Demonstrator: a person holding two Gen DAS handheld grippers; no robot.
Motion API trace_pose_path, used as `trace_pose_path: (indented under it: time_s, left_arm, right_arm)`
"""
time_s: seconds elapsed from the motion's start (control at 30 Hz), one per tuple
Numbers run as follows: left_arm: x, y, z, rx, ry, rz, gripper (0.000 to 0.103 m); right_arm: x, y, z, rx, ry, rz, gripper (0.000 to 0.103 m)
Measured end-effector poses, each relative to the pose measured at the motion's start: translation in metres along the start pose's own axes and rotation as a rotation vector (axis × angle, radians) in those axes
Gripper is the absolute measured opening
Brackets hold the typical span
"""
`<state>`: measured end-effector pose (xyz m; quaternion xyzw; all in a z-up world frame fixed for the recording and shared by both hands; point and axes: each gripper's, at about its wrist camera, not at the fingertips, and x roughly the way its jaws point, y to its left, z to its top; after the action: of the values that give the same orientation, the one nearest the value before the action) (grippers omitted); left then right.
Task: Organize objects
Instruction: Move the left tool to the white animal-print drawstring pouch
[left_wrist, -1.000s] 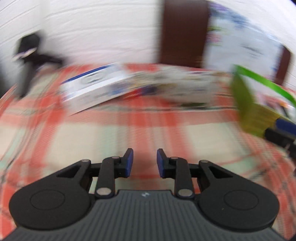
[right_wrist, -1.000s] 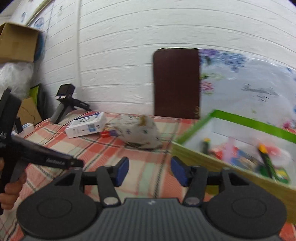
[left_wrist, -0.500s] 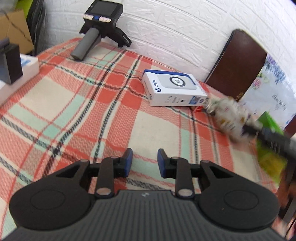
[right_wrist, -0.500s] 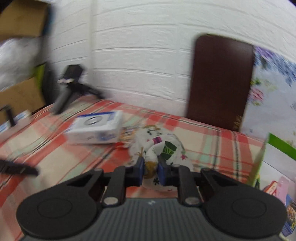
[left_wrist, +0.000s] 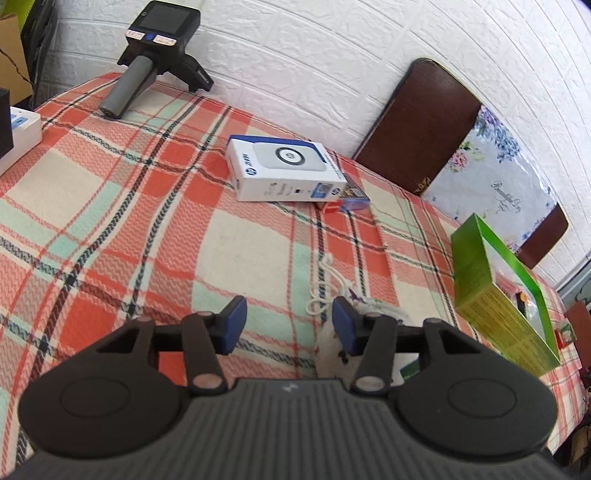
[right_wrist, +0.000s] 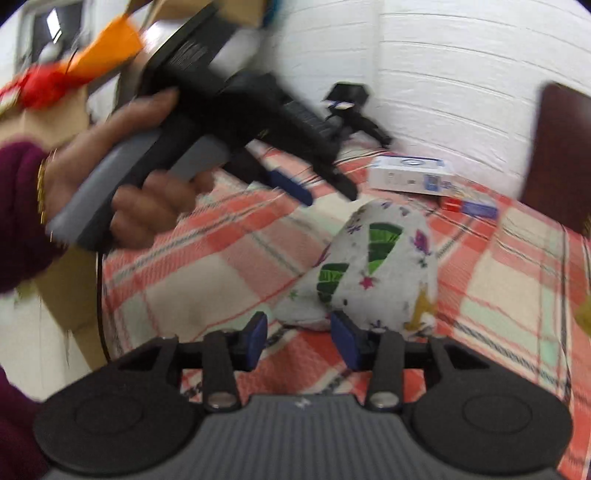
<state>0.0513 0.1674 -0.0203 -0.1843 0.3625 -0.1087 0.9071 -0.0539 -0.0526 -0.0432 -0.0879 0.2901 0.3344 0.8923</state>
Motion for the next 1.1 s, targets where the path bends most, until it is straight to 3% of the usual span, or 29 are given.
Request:
trace_pose_path:
  time_s: [0.1, 0.17, 0.3, 0.37, 0.47, 0.6, 1.1]
  left_arm:
    - [-0.001, -0.007, -0.002, 0.003, 0.004, -0.026, 0.068]
    - [-0.001, -0.013, -0.003, 0.018, 0.006, -0.039, 0.068]
    - [0.002, -0.030, -0.008, 0.062, 0.017, -0.050, 0.075]
    - [0.002, -0.040, -0.012, 0.105, 0.013, -0.009, 0.078]
    - [0.003, -0.050, -0.018, 0.165, 0.018, 0.066, 0.078]
    - [0.000, -0.052, -0.022, 0.180, 0.021, 0.107, 0.082]
    - [-0.001, -0.051, -0.029, 0.166, 0.033, 0.125, 0.083]
  right_arm:
    - [-0.016, -0.012, 0.001, 0.068, -0.067, -0.029, 0.055]
    - [-0.020, -0.020, 0.002, 0.089, -0.094, -0.077, 0.058]
    - [-0.018, -0.042, 0.003, 0.194, -0.080, -0.114, 0.068]
    - [-0.016, -0.051, 0.004, 0.225, -0.074, -0.107, 0.086]
    - [-0.010, -0.054, 0.007, 0.218, -0.055, -0.096, 0.088]
    - [0.005, -0.051, 0.010, 0.168, -0.025, -0.086, 0.091]
    - [0.046, -0.038, 0.016, 0.084, 0.031, -0.082, 0.101]
